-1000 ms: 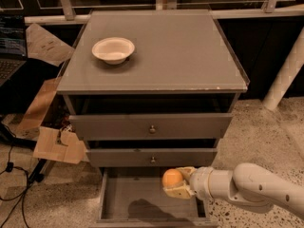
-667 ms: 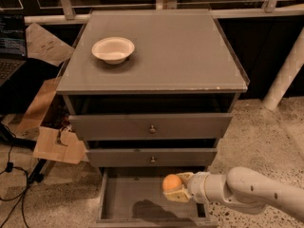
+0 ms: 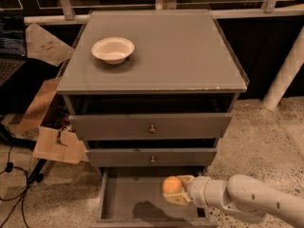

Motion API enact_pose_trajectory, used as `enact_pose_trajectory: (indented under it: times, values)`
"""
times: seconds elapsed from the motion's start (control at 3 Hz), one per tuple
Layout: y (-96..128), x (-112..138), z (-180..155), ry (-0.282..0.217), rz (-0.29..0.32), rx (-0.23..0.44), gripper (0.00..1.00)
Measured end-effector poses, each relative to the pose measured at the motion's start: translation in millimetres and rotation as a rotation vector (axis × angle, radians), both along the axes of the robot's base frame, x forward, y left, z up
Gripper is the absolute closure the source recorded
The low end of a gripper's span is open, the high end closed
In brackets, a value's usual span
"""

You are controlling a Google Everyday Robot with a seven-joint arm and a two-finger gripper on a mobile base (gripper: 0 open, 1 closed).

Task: Place orange into bottom drawer

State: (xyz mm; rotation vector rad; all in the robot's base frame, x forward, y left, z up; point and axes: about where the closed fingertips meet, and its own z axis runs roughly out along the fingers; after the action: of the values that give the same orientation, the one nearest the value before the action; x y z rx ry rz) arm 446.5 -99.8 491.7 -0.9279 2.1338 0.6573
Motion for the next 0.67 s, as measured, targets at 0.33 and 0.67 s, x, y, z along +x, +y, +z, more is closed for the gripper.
enact_pose_trajectory:
  times: [0.33, 0.67]
  values:
    - [-2.0, 8.7, -20.0, -0.045, -0.066, 0.022, 1.00]
    - [-3.1, 24.6, -52.2, -0.064, -0.090, 0.057, 1.00]
